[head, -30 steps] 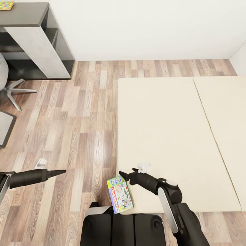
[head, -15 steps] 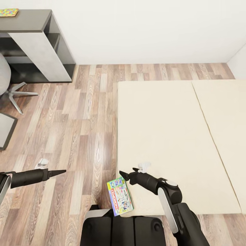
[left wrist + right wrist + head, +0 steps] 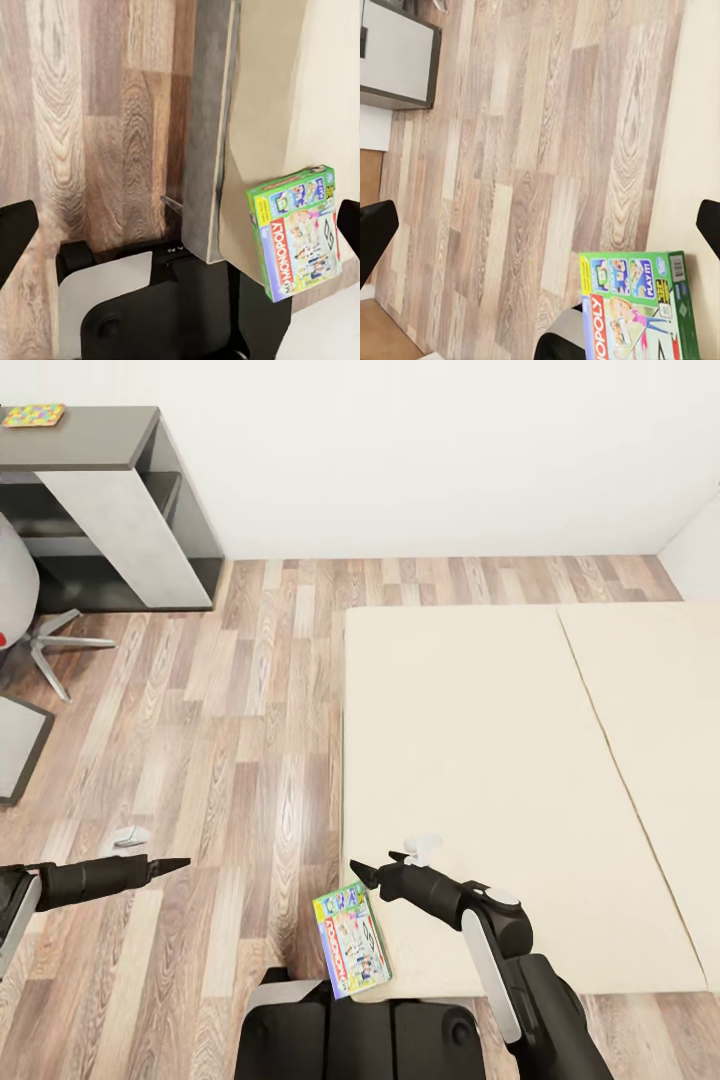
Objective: Put all the toys in the child's room - the three board games (two on the bed and one on the table), the two jigsaw puzzles on the table, and the tennis ball on the table - inside the toy box on the table in the child's room.
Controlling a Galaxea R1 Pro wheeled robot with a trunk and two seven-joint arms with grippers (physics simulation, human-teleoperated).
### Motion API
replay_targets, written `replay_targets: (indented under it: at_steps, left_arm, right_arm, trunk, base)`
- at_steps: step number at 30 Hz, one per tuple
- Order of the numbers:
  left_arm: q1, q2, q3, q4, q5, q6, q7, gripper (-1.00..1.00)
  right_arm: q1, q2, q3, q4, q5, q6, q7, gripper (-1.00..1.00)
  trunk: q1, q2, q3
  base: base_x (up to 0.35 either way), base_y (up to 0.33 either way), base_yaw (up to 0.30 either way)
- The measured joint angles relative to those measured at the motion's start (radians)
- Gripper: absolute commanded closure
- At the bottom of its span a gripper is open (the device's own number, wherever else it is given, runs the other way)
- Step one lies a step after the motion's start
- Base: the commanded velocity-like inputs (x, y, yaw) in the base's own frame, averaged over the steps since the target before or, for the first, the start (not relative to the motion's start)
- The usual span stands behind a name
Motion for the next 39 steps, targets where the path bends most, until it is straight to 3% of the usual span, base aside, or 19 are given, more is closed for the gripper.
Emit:
replay_targets:
  at_steps: [12,17,28,32,39]
  left_arm:
    - [-0.003,-0.073,-0.004,0.0,-0.001,0.0,0.212,-1.0]
    - [-0.003,-0.084,-0.005,0.0,-0.002,-0.001,0.265,-1.0]
    - [-0.004,-0.098,-0.006,0.0,-0.002,-0.001,0.294,-1.0]
    - [-0.005,-0.104,-0.007,0.0,-0.003,-0.002,0.295,-1.0]
    - [-0.005,-0.107,-0.007,0.0,-0.003,-0.002,0.296,-1.0]
  right_arm:
    - [0.0,0.001,-0.029,0.061,-0.001,-0.001,-0.021,-1.0]
    - [0.0,0.003,-0.058,0.066,-0.002,0.001,-0.072,-1.0]
    - [0.0,0.014,-0.064,0.066,-0.007,0.011,-0.334,-1.0]
    - [0.0,0.015,-0.062,0.066,-0.013,0.011,-0.379,-1.0]
    - [0.0,0.016,-0.059,0.066,-0.016,0.011,-0.395,-1.0]
  trunk:
    - [0.0,0.0,0.02]
    - [0.0,0.0,0.028]
    - [0.0,0.0,0.045]
    - [0.0,0.0,0.051]
    - [0.0,0.0,0.061]
  base:
    - [0.0,0.0,0.0]
    - [0.0,0.0,0.0]
    - [0.0,0.0,0.0]
    - [0.0,0.0,0.0]
    - [0.0,0.0,0.0]
